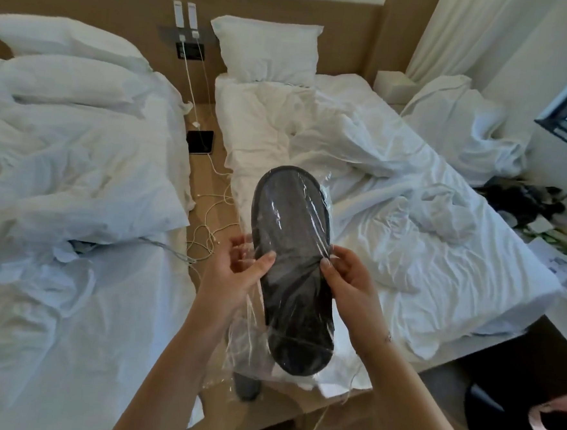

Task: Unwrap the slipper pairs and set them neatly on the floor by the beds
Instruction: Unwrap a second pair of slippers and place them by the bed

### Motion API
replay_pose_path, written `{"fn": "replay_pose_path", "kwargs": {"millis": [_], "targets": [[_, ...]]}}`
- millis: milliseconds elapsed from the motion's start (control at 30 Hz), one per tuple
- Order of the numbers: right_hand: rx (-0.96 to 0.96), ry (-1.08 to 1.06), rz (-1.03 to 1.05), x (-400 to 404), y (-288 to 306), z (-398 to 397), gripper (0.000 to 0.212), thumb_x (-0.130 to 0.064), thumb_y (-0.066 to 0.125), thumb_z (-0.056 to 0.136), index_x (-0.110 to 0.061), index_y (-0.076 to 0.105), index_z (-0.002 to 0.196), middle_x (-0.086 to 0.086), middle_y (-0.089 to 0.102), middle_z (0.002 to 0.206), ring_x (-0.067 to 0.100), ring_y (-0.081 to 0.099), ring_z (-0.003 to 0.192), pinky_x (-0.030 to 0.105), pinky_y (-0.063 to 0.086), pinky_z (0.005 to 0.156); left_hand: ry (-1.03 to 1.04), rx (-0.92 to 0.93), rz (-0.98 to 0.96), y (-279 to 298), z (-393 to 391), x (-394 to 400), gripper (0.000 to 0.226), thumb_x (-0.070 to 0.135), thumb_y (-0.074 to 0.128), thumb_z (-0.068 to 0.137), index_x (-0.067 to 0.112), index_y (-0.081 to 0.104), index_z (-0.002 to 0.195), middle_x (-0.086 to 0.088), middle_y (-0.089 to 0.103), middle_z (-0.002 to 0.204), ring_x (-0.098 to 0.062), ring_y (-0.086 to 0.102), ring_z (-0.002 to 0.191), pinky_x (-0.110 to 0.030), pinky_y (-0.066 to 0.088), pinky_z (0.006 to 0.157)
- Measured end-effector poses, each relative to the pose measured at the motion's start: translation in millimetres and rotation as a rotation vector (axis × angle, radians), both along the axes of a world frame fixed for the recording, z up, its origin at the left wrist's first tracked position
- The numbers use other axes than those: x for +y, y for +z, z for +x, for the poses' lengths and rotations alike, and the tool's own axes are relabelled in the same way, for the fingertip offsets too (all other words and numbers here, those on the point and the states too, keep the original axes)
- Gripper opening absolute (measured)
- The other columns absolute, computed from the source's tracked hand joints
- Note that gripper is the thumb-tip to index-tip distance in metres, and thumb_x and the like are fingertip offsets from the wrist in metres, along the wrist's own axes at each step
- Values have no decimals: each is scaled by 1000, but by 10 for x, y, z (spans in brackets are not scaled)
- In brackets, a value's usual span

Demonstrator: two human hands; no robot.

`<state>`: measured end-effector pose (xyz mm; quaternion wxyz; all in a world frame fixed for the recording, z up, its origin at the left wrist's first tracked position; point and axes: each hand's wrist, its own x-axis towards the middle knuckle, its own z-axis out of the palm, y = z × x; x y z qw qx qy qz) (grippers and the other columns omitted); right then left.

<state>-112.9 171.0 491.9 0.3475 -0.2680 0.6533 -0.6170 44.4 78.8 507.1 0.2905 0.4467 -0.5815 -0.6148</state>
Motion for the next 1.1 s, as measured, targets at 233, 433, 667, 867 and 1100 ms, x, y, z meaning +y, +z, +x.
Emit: {"fn": "replay_pose_path", "kwargs": {"millis": [233,433,667,867,1100], "targets": [[-165,32,-12,319,-152,-1300,23,-12,53,96,-7,55,118,15,71,105,18,67,88,30,54,77,15,-165,-25,-147,-1191,595,39,43,68,78,32,51,111,7,66,99,-8,64,93,-17,51,72],[-229,208,57,849,-50,-2424,23,-18,56,94,-11,57,115,5,74,97,17,70,85,25,54,64,119,-125,-16,-163,-2292,1141,18,25,67,86,29,63,103,3,73,87,-6,70,82,-14,54,66],[-191,184,94,1401,-141,-3145,20,-11,60,91,-7,61,111,8,75,96,22,72,86,41,60,72,171,-403,-247,-288,-2997,1623,43,36,71,81,29,53,118,16,61,103,0,57,94,-12,43,79],[-99,4,59,1884,-225,-3419,22,-18,61,91,-12,53,111,3,71,105,11,71,90,34,60,77,229,-511,-444,-217,-3372,2162,30,42,71,80,22,50,88,5,58,85,-9,56,74,-11,42,62],[-20,-41,2,2403,-264,-3440,23,-16,62,90,-11,50,110,9,69,105,17,70,92,34,59,76,124,-577,-330,-413,-3523,2721,37,51,70,77,22,50,89,7,53,83,-7,53,70,-16,42,59]]}}
